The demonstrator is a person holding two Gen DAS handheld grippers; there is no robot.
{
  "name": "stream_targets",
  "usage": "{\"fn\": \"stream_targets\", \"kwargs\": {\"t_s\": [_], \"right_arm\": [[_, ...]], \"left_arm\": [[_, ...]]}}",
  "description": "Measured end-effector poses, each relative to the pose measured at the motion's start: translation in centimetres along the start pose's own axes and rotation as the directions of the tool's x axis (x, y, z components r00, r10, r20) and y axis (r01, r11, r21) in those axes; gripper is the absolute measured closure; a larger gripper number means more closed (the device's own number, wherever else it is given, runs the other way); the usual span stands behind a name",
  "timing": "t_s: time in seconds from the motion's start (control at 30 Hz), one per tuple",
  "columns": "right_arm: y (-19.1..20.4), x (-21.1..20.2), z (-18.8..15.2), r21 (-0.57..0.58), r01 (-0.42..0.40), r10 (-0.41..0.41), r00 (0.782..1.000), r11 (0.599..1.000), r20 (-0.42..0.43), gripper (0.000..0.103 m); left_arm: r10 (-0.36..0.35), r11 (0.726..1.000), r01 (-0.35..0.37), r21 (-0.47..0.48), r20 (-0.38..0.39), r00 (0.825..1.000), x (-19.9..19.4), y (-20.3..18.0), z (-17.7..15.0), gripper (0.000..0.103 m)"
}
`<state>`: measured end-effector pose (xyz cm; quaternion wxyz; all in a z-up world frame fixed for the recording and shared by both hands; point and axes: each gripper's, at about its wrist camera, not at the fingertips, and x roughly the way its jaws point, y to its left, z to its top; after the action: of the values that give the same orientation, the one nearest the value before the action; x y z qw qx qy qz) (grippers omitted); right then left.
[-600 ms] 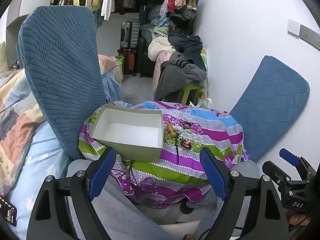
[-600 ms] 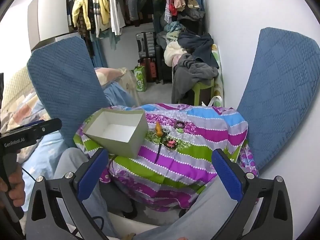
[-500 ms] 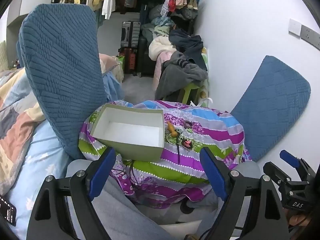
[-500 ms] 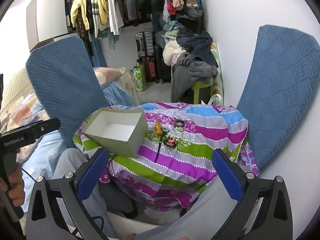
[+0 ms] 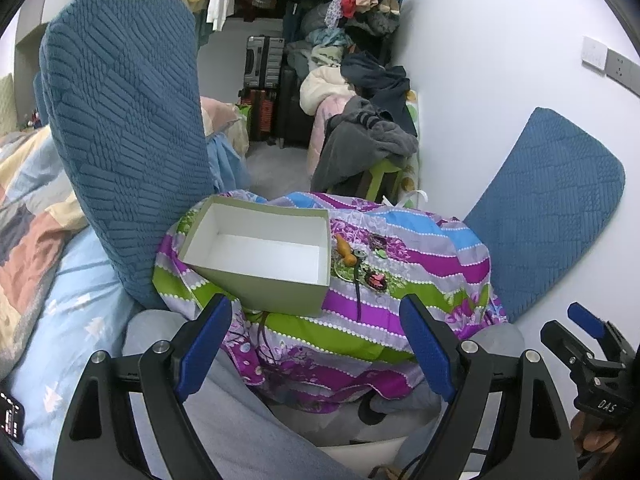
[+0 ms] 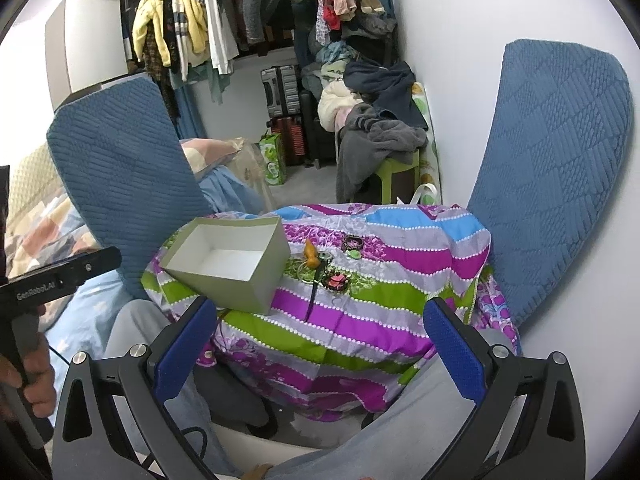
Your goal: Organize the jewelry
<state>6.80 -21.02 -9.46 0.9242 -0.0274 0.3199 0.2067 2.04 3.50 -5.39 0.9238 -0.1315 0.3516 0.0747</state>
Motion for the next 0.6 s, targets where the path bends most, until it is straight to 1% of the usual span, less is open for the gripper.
{"fn": "stream_targets", "kwargs": {"t_s": [0.03, 0.07, 0.1, 0.13, 0.23, 0.27, 0.3, 0.33, 0.4, 0.5, 0.6], "right_arm": [[0.2, -0.5, 0.3, 0.003, 0.0, 0.0, 1.0, 1.0, -0.003, 0.0], [0.4, -0.5, 0.0, -0.016, 0.02, -0.02, 1.0, 1.0, 0.016, 0.002], [0.3, -0.5, 0.0, -0.006, 0.014, -0.014, 1.0, 1.0, 0.023, 0.003], [0.2, -0.4, 0.0, 0.033, -0.016, 0.016, 1.0, 0.999, 0.01, 0.005], [0.0, -0.2, 0.0, 0.037, -0.033, 0.032, 0.999, 0.999, 0.019, 0.008], [0.1, -0.3, 0.0, 0.045, -0.044, 0.042, 0.998, 0.998, 0.037, 0.01], [0.2, -0.3, 0.0, 0.039, -0.043, 0.041, 0.998, 0.998, 0.039, 0.014], [0.3, -0.3, 0.0, 0.034, -0.041, 0.039, 0.998, 0.999, 0.048, 0.016], [0.2, -0.1, -0.1, 0.025, -0.036, 0.035, 0.999, 0.999, 0.031, 0.017], [0.0, 0.3, -0.1, 0.015, -0.029, 0.028, 0.999, 0.999, 0.024, 0.026], [-0.2, 1.0, 0.0, 0.025, -0.043, 0.043, 0.999, 0.999, 0.016, 0.032]], "left_arm": [[-0.005, 1.0, 0.005, 0.002, 0.0, 1.0, 0.0, -0.1, -0.1, 0.017], [-0.004, 1.0, 0.004, 0.008, -0.002, 1.0, 0.1, -0.2, -0.2, 0.017], [-0.002, 1.0, 0.002, 0.014, -0.002, 1.0, 0.1, -0.3, -0.2, 0.017], [-0.002, 1.0, 0.002, 0.019, -0.002, 1.0, 0.1, -0.4, -0.3, 0.017], [-0.008, 1.0, 0.008, 0.016, -0.002, 1.0, 0.1, -0.4, -0.3, 0.017], [-0.008, 1.0, 0.008, 0.017, -0.002, 1.0, 0.1, -0.4, -0.3, 0.017], [-0.007, 1.0, 0.007, 0.018, -0.003, 1.0, 0.1, -0.4, -0.4, 0.017], [-0.008, 1.0, 0.008, 0.016, -0.003, 1.0, 0.1, -0.4, -0.4, 0.017], [-0.01, 1.0, 0.01, 0.01, -0.007, 1.0, 0.2, -0.4, -0.3, 0.017], [-0.008, 1.0, 0.008, 0.014, -0.007, 1.0, 0.4, -0.4, -0.2, 0.017], [-0.016, 1.0, 0.016, 0.005, -0.017, 1.0, 1.0, 0.0, 0.1, 0.017]]}}
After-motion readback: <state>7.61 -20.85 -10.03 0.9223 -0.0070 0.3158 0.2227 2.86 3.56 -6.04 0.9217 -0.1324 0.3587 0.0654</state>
